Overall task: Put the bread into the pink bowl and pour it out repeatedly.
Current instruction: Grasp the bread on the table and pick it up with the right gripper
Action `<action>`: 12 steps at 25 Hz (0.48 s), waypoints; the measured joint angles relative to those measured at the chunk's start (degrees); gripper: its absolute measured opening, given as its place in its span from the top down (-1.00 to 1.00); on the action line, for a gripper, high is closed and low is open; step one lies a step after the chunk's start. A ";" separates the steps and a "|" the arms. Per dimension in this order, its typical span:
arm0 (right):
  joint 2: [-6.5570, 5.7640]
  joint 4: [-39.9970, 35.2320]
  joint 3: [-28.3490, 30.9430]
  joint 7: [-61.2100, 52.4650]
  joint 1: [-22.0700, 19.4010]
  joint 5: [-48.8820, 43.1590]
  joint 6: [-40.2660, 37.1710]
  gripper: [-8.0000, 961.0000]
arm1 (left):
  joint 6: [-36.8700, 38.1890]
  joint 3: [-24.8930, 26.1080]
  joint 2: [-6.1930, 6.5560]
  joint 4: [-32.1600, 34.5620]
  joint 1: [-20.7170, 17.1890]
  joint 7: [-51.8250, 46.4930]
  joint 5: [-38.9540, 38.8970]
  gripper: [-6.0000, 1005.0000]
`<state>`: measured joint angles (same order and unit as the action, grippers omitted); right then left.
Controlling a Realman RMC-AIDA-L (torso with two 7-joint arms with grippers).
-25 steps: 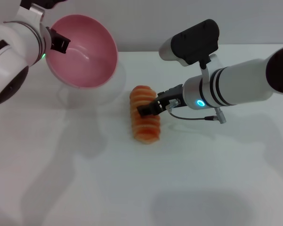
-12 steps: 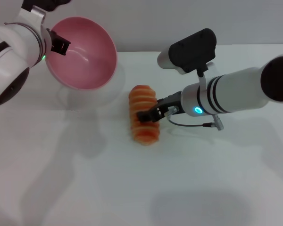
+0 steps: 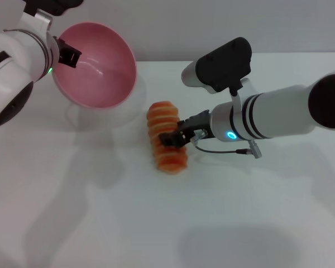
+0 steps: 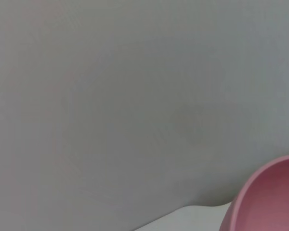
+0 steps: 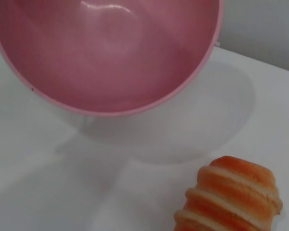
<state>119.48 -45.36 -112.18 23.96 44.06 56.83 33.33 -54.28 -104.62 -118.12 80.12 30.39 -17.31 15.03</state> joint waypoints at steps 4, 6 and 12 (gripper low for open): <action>-0.09 -1.01 0.22 0.02 -1.16 -0.18 -0.45 -0.08 | -0.14 -0.04 0.00 0.00 0.05 0.00 -0.01 0.79; -0.16 -1.57 0.43 0.03 -1.68 -0.21 -0.49 -0.04 | -0.21 -0.04 0.00 -0.02 0.20 0.06 -0.45 0.79; -0.65 -7.10 0.93 -0.13 -4.98 -1.00 0.18 0.02 | -0.26 -0.05 0.00 -0.06 0.30 0.82 -1.78 0.78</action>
<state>118.82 -52.47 -111.25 23.83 39.08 55.83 33.50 -54.53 -104.67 -118.12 80.07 30.69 -16.49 13.25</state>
